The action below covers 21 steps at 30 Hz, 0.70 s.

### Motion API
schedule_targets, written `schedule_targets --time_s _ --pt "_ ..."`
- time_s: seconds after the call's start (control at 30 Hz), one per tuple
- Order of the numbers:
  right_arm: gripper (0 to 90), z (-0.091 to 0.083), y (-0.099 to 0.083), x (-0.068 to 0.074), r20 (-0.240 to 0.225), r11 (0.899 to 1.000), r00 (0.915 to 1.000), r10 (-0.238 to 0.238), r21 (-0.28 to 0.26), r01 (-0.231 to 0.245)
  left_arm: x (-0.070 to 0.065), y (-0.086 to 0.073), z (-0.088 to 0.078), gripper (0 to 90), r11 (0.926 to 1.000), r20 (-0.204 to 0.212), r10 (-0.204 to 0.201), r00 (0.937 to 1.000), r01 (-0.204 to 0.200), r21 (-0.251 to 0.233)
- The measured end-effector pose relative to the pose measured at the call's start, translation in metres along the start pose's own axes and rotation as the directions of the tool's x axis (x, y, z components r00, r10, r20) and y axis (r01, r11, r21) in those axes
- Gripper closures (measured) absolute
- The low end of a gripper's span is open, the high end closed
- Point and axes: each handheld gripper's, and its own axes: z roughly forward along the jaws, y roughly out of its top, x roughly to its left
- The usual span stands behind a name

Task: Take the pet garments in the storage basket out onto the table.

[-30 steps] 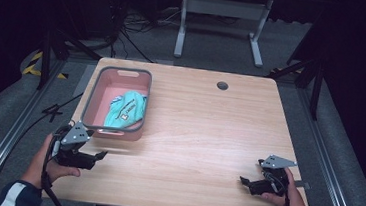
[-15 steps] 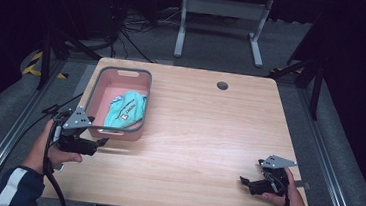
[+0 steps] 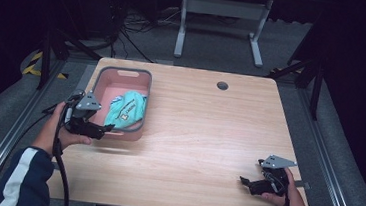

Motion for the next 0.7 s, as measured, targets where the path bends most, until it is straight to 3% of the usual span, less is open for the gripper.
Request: schedule_targets --time_s 0.37,0.47,0.7 --pt "0.6 0.000 0.000 0.000 0.000 1.000 1.0000 0.000 0.000 0.000 0.012 0.026 0.040 18.4 0.9956 0.006 0.010 0.9999 -0.011 0.093" --pt "0.6 0.000 0.000 0.000 0.000 1.000 1.0000 0.000 0.000 0.000 0.019 0.033 0.057 18.5 0.9881 0.024 0.008 0.9997 -0.012 0.154" --pt "0.6 0.000 0.000 0.000 0.000 1.000 1.0000 0.000 0.000 0.000 0.028 0.043 0.082 18.7 0.9768 0.028 -0.004 0.9996 -0.002 0.214"
